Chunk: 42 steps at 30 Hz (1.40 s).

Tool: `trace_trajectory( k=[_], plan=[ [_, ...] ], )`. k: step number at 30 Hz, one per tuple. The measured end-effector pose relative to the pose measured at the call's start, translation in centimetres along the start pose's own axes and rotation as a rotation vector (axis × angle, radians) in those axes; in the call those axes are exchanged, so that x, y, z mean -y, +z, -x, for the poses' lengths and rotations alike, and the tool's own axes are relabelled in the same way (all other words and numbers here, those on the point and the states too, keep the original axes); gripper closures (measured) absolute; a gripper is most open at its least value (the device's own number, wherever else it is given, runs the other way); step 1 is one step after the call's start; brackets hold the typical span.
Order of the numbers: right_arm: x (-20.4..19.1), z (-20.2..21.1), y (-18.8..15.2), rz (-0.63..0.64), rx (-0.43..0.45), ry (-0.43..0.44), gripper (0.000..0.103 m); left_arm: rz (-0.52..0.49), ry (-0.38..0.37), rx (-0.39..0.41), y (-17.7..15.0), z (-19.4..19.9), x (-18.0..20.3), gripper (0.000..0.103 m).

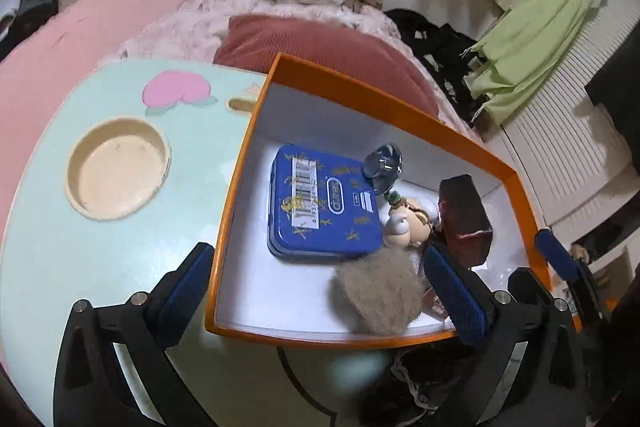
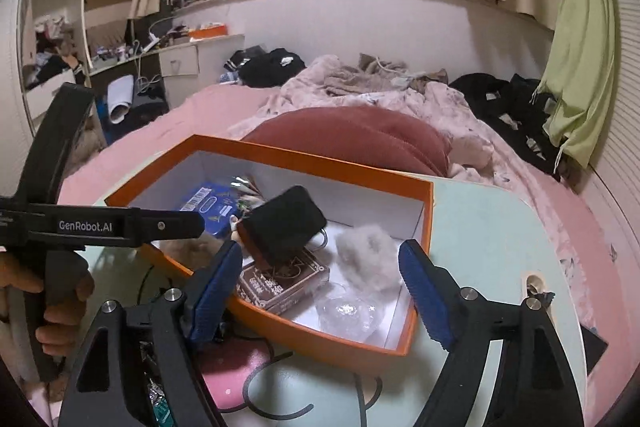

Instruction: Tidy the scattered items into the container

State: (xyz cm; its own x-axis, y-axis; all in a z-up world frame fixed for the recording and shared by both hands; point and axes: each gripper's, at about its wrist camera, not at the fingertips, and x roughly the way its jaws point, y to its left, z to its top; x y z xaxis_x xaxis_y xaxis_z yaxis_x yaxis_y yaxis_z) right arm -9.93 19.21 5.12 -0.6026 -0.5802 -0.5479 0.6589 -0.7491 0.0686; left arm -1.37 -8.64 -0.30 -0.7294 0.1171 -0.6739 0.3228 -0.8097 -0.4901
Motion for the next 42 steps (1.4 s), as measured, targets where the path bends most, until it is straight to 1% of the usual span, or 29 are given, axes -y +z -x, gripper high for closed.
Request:
trace_trajectory(
  k=[2,4,6,7,10,13,15,17,18,19,22,24,25,26,27,34,42],
  plan=[
    [0.1,0.0,-0.1,-0.002,0.0,0.002,0.022,-0.051,0.053,0.043,-0.3,0.0,0.9,0.0],
    [0.0,0.0,-0.2,-0.001,-0.001,-0.001,0.023,-0.095,0.091,0.064,-0.4,0.1,1.6,0.001],
    [0.1,0.0,-0.2,-0.005,-0.004,-0.005,0.023,-0.131,0.118,0.097,-0.6,0.8,2.3,0.001],
    [0.1,0.3,-0.3,-0.009,-0.005,-0.006,0.023,-0.144,0.126,0.126,-0.9,1.3,2.5,0.001],
    [0.3,1.1,-0.2,-0.019,0.004,0.011,0.023,-0.164,0.106,0.183,-1.1,4.5,2.5,0.001],
    [0.1,2.9,-0.5,-0.012,0.02,0.024,0.023,-0.182,0.107,0.204,-2.3,7.0,2.4,0.0],
    [-0.1,3.7,-1.2,0.001,-0.011,0.025,0.023,-0.208,0.114,0.177,-2.8,7.5,2.5,0.0],
    [-0.2,4.0,-2.0,0.003,-0.045,0.035,0.023,-0.238,0.137,0.13,-3.7,7.4,2.5,0.0],
    [-0.2,4.1,-2.5,0.008,-0.048,0.026,0.022,-0.251,0.154,0.104,-4.1,7.2,2.4,0.0],
    [-0.3,4.1,-3.1,0.013,-0.074,0.023,0.022,-0.267,0.175,0.071,-4.8,6.6,2.2,0.0],
    [-0.1,3.1,-4.5,-0.008,-0.167,0.041,0.022,-0.298,0.226,0.022,-6.6,5.4,1.8,0.0],
    [0.1,2.0,-5.4,-0.004,-0.234,0.037,0.022,-0.295,0.25,-0.033,-7.4,4.1,1.3,0.0],
    [0.2,0.9,-6.1,0.001,-0.307,0.026,0.018,-0.3,0.254,-0.012,-7.7,3.9,1.2,0.0],
    [-0.1,0.9,-6.6,0.03,-0.281,-0.003,0.01,-0.296,0.245,-0.009,-7.8,3.9,1.1,0.0],
    [0.0,0.7,-6.8,0.017,-0.286,0.012,0.002,-0.3,0.25,-0.007,-7.9,3.8,1.1,0.0],
    [-0.1,-0.3,-8.1,0.007,-0.286,0.02,0.001,-0.298,0.25,0.012,-8.4,4.0,1.0,0.0],
    [-0.1,-0.4,-8.1,0.004,-0.287,0.017,0.001,-0.296,0.253,0.012,-8.4,4.0,1.0,0.0]
  ],
)
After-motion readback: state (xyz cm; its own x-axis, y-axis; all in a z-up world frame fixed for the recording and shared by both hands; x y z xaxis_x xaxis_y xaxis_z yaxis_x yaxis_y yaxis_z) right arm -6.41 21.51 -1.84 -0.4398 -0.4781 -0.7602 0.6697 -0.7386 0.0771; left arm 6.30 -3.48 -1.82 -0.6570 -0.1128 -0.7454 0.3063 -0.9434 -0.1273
